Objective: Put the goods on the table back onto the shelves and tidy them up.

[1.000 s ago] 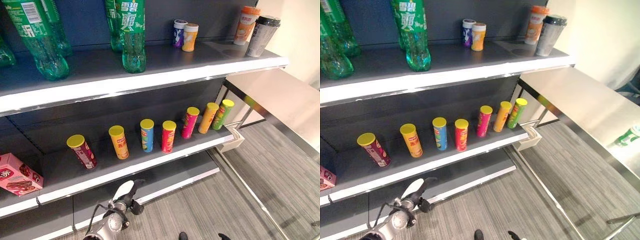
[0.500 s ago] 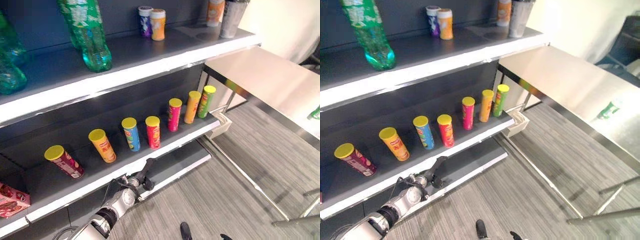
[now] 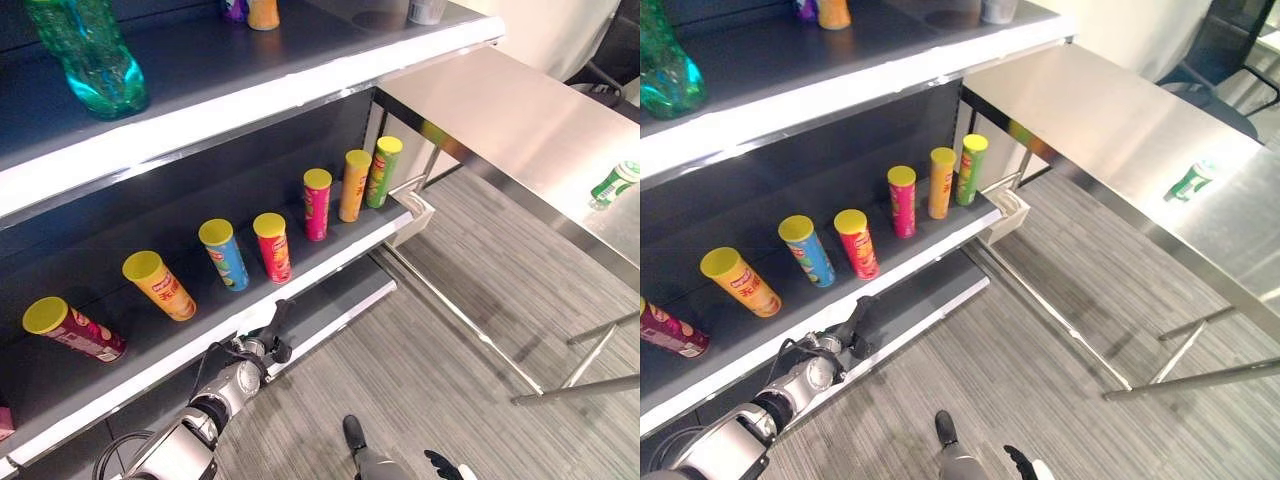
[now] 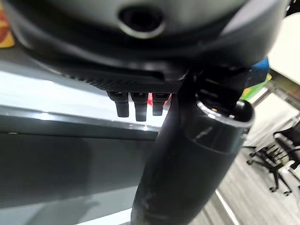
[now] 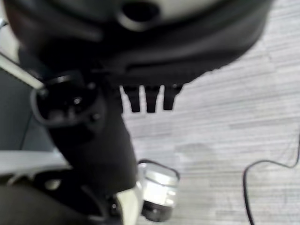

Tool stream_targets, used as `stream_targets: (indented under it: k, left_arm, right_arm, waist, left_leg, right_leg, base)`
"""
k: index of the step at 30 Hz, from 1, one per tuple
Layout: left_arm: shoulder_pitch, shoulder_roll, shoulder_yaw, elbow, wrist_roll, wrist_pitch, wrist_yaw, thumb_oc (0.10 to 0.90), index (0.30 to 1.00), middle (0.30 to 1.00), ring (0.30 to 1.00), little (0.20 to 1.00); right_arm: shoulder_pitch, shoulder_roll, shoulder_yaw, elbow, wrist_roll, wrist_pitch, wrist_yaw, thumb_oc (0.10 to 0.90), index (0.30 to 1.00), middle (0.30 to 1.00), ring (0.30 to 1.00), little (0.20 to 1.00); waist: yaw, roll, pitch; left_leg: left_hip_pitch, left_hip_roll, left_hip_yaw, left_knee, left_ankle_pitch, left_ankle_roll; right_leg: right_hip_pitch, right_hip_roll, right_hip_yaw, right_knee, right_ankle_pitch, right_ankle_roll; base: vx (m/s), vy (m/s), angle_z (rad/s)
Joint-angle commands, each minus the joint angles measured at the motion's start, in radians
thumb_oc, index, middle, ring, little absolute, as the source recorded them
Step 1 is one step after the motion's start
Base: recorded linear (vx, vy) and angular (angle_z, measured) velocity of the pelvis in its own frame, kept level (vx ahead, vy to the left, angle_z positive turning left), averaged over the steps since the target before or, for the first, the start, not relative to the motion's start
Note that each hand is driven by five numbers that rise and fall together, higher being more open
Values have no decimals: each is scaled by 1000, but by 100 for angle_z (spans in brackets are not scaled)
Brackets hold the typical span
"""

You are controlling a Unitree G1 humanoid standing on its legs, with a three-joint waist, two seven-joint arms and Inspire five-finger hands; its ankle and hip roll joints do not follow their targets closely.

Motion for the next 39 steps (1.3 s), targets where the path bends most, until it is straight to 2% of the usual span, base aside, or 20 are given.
stream_targets:
  k: [1,10,22,29,39]
  left_arm:
    - [-165,42,79,-1,-44,-35,84,800,900,900,900,900]
    - [-199,87,103,-1,-78,-36,104,800,900,900,900,900]
    - [-203,125,121,29,-64,-21,137,800,900,900,900,900]
    - [-218,137,116,31,-59,-17,149,800,900,900,900,900]
    - [-217,163,88,41,-18,-8,140,800,900,900,900,900]
  right_arm:
    - [55,-10,47,-102,-21,-70,6,800,900,900,900,900]
    - [46,-17,59,-102,-22,-81,0,800,900,900,900,900]
    - [51,-35,78,-131,-28,-98,7,800,900,900,900,900]
    - [54,-36,85,-131,-31,-101,4,800,900,900,900,900]
    - [67,-30,78,-130,-36,-107,-9,800,900,900,900,900]
  waist:
    - [7,-39,5]
    - [-14,-54,-4]
    - [-42,-64,-37]
    - [-46,-62,-47]
    - [-42,-47,-77]
  left_leg:
    - [47,158,-77,4,15,-119]
    - [56,195,-47,4,36,-127]
    - [56,235,-14,4,62,-127]
    - [47,249,-15,4,76,-127]
    - [29,260,-29,4,80,-127]
  right_leg:
    - [26,-42,-10,45,-44,77]
    - [-16,11,10,97,-74,59]
    - [-42,60,31,107,-90,44]
    - [-55,73,25,118,-98,38]
    - [-60,82,14,117,-101,36]
  base:
    - [-6,-38,-16]
    - [12,-65,-8]
    - [38,-59,-8]
    - [24,-32,-5]
    - [16,-10,2]
